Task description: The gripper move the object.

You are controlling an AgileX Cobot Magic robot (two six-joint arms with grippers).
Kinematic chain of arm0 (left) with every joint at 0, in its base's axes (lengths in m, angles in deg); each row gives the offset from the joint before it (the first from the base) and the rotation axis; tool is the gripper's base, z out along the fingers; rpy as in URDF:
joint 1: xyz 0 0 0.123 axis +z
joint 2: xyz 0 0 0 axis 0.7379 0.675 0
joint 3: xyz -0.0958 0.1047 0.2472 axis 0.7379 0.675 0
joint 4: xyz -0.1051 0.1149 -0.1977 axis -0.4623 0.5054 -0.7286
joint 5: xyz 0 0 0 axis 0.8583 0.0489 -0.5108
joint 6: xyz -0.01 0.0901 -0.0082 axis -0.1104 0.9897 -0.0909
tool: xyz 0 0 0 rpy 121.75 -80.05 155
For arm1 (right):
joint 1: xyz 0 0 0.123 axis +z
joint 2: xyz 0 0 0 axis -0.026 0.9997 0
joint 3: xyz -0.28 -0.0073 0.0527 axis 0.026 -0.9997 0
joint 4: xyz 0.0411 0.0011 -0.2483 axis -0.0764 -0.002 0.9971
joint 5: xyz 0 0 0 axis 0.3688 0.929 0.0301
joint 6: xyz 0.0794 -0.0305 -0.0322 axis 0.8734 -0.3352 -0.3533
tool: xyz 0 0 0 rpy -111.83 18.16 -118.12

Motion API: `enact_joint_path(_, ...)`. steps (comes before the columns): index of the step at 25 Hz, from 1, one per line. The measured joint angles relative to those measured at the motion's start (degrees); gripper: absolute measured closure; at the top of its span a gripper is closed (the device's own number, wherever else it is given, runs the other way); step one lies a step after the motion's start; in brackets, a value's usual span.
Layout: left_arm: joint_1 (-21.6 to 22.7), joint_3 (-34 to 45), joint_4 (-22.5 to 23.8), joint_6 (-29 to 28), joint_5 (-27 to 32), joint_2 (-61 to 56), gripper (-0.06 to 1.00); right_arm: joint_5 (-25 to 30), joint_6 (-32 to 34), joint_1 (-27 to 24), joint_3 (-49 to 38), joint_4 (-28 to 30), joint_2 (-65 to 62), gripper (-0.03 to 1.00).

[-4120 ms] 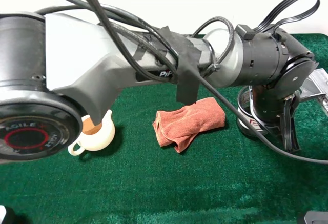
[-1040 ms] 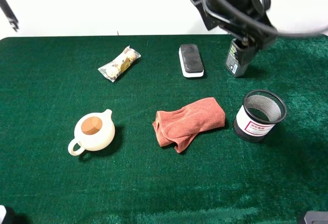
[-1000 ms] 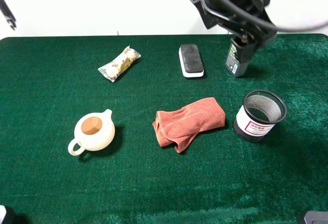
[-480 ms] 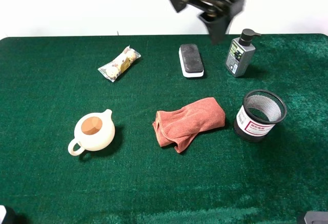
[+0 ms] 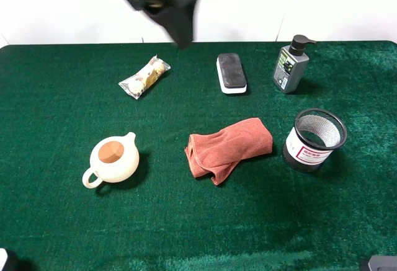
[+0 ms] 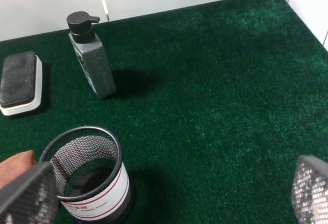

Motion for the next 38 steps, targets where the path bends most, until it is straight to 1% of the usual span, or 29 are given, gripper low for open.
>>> enact_joint_path(4,1.8,6.6,0.0,0.0,0.0,-7.1,0.06,0.0,0.0,0.0,0.0,0.0,0.0,0.27)
enact_joint_path(10,3.9,15.6,0.1,-1.8,0.1,-18.5,0.06,0.0,0.0,0.0,0.0,0.0,0.0,0.27)
enact_joint_path(15,3.9,20.0,2.5,-2.4,0.1,-28.3,0.06,0.0,0.0,0.0,0.0,0.0,0.0,0.27)
enact_joint_path(21,4.0,26.4,4.6,-7.1,0.2,-39.1,0.06,0.1,0.0,0.0,0.0,0.0,0.0,0.27)
enact_joint_path(23,5.3,28.7,4.8,-8.9,0.2,-42.4,0.06,0.1,0.0,0.0,0.0,0.0,0.0,0.27)
enact_joint_path(26,9.5,31.8,4.9,-10.0,0.2,-46.9,0.06,0.1,0.0,0.0,0.0,0.0,0.0,0.27)
enact_joint_path(29,14.9,34.8,4.9,-10.3,0.2,-50.7,0.06,0.1,0.0,0.0,0.0,0.0,0.0,0.27)
enact_joint_path(31,19.5,36.8,4.9,-10.3,0.2,-53.5,0.06,0.1,0.0,0.0,0.0,0.0,0.0,0.27)
enact_joint_path(38,31.3,46.5,4.9,-10.4,-0.7,-64.0,0.06,0.1,0.0,0.0,0.0,0.0,0.0,0.27)
